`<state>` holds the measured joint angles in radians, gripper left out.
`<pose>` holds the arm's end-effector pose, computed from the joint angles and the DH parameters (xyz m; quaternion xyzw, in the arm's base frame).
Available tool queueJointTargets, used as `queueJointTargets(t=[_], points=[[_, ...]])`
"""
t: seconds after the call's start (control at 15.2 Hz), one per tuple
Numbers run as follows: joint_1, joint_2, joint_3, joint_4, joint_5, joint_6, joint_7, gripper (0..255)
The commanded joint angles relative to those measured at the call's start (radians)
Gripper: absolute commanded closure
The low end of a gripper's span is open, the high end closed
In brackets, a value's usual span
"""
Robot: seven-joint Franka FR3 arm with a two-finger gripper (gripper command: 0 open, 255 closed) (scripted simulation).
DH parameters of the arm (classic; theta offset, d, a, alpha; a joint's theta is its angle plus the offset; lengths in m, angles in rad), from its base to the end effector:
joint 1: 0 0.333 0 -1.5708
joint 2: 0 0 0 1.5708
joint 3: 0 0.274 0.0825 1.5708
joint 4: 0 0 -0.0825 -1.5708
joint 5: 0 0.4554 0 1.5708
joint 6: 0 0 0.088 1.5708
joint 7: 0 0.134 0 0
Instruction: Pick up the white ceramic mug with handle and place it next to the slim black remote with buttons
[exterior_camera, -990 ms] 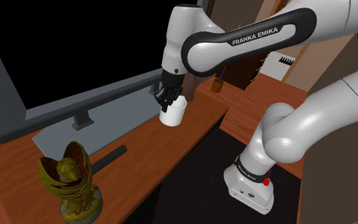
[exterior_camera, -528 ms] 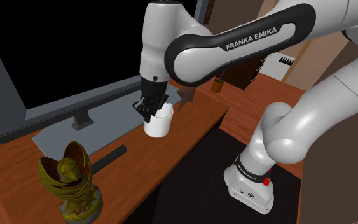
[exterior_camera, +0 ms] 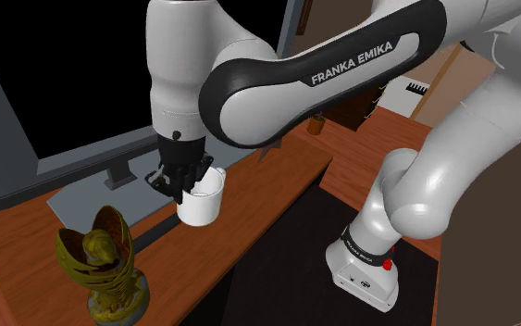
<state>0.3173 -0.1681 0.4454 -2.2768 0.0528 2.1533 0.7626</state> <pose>0.4074 0.3879 0.3153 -0.9997 0.0164 -0.0202 0.0001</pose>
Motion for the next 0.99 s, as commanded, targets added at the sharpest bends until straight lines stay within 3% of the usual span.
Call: queueJointTargets(t=[0.0, 0.92], points=[[0.008, 0.055, 0.028, 0.055, -0.026, -0.003, 0.055, 255], [0.008, 0.165, 0.038, -0.037, -0.091, 0.186, 0.107, 255]])
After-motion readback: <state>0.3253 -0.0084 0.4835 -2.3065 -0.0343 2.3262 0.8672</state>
